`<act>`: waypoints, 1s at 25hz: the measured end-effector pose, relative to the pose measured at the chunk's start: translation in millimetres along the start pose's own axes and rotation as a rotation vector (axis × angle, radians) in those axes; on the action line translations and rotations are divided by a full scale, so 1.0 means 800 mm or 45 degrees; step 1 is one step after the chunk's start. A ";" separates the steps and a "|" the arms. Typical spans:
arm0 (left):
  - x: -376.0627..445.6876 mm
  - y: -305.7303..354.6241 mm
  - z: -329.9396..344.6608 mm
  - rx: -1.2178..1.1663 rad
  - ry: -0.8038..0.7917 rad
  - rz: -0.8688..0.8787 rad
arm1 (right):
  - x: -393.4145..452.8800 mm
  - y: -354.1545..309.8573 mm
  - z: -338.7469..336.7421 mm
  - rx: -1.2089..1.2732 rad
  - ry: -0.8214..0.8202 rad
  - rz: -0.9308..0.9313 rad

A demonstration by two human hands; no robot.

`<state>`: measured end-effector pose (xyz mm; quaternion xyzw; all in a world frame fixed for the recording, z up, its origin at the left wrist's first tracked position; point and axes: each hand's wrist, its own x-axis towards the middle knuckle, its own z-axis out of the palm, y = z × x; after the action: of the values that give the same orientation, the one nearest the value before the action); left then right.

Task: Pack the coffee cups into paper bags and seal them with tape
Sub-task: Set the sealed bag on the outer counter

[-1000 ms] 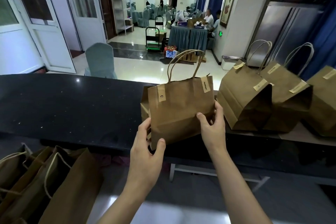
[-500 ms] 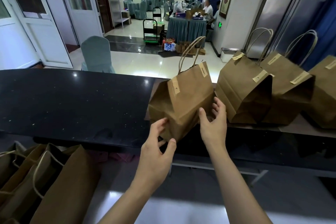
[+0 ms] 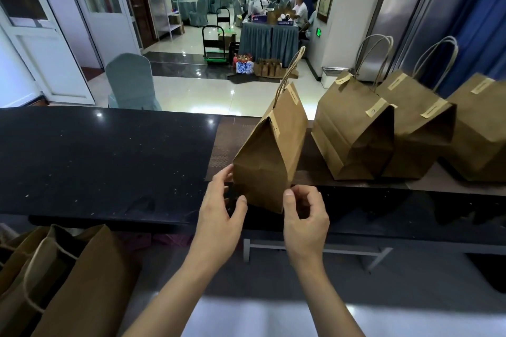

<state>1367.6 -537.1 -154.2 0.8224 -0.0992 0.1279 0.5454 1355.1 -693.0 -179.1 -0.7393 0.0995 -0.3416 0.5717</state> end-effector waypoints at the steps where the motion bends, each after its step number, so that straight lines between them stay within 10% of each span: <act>1: 0.003 -0.001 0.003 -0.013 -0.030 0.002 | -0.001 0.003 0.000 -0.016 0.001 0.002; 25: 0.076 0.006 0.095 0.021 -0.423 0.022 | 0.108 0.048 -0.009 0.011 0.077 0.259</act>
<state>1431.8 -610.4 -159.2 0.8358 -0.1942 -0.0044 0.5135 1425.0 -757.7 -179.6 -0.7124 0.1897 -0.3044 0.6032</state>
